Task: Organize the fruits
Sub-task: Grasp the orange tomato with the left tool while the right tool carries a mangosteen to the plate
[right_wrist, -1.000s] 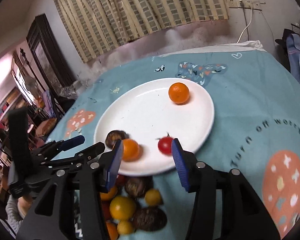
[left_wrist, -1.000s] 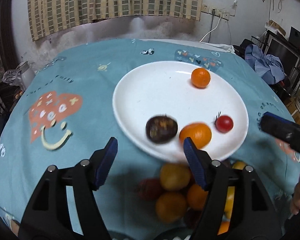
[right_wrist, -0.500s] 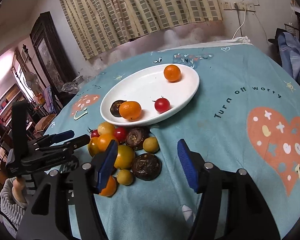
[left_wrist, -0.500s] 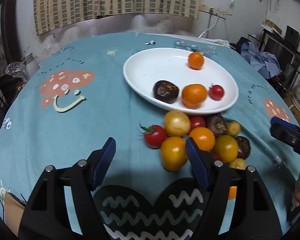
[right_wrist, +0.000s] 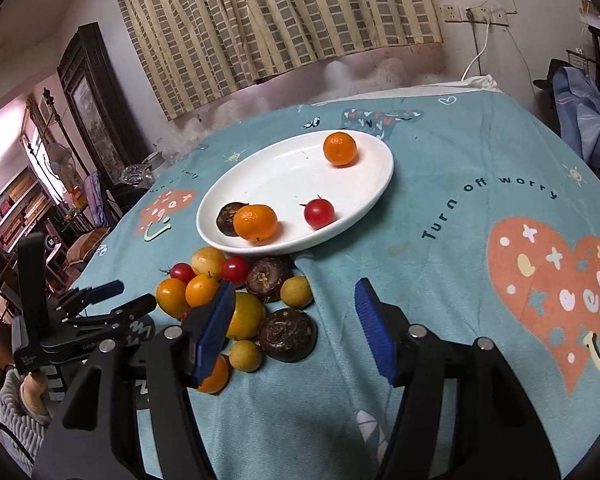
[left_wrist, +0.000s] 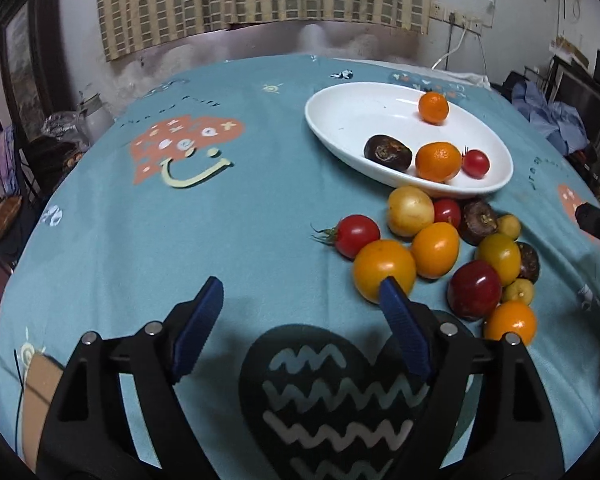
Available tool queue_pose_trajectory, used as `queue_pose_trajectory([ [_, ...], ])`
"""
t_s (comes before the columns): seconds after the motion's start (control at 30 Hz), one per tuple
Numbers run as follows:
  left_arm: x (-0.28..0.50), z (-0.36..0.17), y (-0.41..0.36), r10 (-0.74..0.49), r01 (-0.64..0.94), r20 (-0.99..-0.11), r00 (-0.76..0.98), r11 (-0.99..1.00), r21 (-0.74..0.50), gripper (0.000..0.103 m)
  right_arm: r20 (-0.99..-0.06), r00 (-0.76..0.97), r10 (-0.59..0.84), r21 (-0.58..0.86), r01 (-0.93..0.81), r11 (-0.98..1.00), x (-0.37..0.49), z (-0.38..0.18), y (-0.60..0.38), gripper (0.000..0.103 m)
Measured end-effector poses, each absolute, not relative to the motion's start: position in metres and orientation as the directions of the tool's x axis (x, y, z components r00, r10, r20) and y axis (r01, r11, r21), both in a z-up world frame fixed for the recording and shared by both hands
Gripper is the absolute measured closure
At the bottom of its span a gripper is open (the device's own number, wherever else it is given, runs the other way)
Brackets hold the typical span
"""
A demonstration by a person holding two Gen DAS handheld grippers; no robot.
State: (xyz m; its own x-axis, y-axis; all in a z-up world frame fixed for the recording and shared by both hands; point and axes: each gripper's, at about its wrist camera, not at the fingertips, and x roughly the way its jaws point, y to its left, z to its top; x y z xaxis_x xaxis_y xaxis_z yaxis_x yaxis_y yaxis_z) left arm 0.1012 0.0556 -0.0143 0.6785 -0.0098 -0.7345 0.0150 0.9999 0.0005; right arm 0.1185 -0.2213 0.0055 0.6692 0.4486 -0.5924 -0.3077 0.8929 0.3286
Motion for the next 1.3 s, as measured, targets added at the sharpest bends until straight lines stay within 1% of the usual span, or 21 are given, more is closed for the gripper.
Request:
queue_pose_trajectory([
  [0.07,0.094,-0.010,0.053,-0.041,0.043,-0.714,0.699,0.999,-0.015,0.022,-0.589,0.670,0.452,0.325,-0.316,0.891,0.117,0.006,-0.220,0.041],
  [0.13,0.094,-0.011,0.045,-0.034,0.063,-0.707,0.706,0.998,0.015,0.022,-0.596,0.663,0.454,0.319,-0.323,0.891,0.117,0.005,-0.217,0.041],
  [0.27,0.103,-0.019,0.033,-0.019,0.087,-0.726,0.687,0.995,0.056,0.023,-0.612,0.654,0.446,0.296,-0.333,0.895,0.117,0.002,-0.211,0.041],
  [0.3,0.106,-0.021,0.032,-0.017,0.090,-0.731,0.682,0.994,0.060,0.029,-0.615,0.653,0.441,0.291,-0.333,0.897,0.117,0.002,-0.210,0.041],
  [0.33,0.109,-0.022,0.032,-0.015,0.090,-0.735,0.678,0.994,0.062,0.032,-0.618,0.653,0.439,0.288,-0.332,0.898,0.117,0.001,-0.210,0.041],
  [0.43,0.119,-0.025,0.030,-0.053,0.115,-0.750,0.660,0.993,0.031,0.038,-0.625,0.648,0.435,0.289,-0.326,0.900,0.117,-0.001,-0.209,0.041],
  [0.57,0.125,-0.034,0.024,-0.108,0.164,-0.781,0.615,0.986,-0.007,0.060,-0.636,0.640,0.430,0.288,-0.321,0.902,0.119,-0.004,-0.209,0.041],
  [0.67,0.122,-0.034,0.022,-0.100,0.164,-0.781,0.617,0.986,0.004,0.061,-0.660,0.624,0.420,0.271,-0.323,0.907,0.120,-0.008,-0.205,0.041],
  [0.8,0.119,-0.033,0.023,-0.089,0.150,-0.781,0.618,0.989,0.006,0.061,-0.707,0.605,0.366,0.202,-0.323,0.924,0.122,-0.019,-0.194,0.041],
  [1.0,0.119,-0.034,0.024,-0.083,0.142,-0.783,0.617,0.990,0.007,0.061,-0.735,0.596,0.323,0.126,-0.347,0.929,0.121,-0.029,-0.181,0.049],
  [1.13,0.119,-0.035,0.023,-0.077,0.142,-0.783,0.617,0.990,0.015,0.060,-0.744,0.580,0.331,0.145,-0.344,0.928,0.127,-0.034,-0.181,0.052],
  [1.3,0.120,-0.036,0.022,-0.071,0.140,-0.785,0.615,0.990,0.021,0.060,-0.770,0.546,0.329,0.140,-0.358,0.923,0.136,-0.041,-0.170,0.053],
])
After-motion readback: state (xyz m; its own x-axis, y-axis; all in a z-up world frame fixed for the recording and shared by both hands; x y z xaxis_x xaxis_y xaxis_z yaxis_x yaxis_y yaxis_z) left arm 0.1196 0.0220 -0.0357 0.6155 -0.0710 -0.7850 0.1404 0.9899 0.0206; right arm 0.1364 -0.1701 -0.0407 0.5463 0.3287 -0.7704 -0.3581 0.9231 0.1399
